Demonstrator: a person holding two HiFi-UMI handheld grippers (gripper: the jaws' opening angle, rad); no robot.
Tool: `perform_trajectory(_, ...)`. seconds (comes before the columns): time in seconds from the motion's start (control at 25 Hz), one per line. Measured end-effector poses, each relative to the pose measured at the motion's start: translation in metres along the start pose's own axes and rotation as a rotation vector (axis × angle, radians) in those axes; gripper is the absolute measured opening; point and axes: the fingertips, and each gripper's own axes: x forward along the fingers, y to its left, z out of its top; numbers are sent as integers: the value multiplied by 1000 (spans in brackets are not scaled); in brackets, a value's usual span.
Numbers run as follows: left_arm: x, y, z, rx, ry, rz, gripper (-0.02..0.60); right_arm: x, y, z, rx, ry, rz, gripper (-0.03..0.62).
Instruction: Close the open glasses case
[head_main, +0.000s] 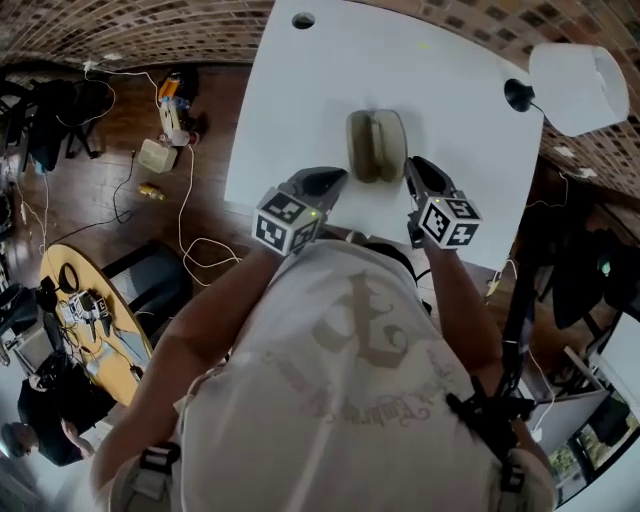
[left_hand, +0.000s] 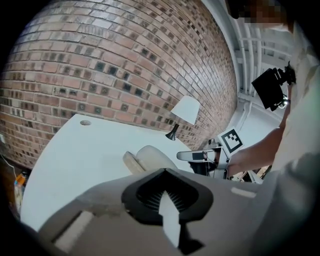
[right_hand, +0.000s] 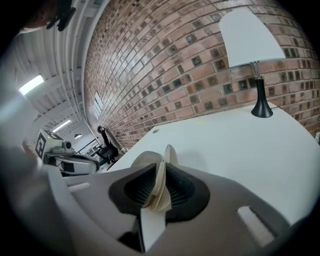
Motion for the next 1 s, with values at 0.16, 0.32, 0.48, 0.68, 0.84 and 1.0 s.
perform_trajectory(0.16,-1,2,-1,0,-6,2,6,12,-5,-16,41,71,-1,146)
perform_trajectory(0.32,-5,5,0,-7,-2,11,6,21,-16,-32,165,102,-14,187)
perform_trajectory(0.48,-6,7,-2,-6,1,16,6,27,-16,-48,303,119,53,202)
perform_trajectory(0.68,-7,7,2,-5,-5,21,6,30,-15,-51,340,115,85,207)
perform_trajectory(0.84,-7,8,5,-4,-7,24,6,32,-15,-49,337,114,88,207)
perform_trajectory(1.0,-8,6,5,1,-2,24,6,37,-12,-48,362,114,114,206)
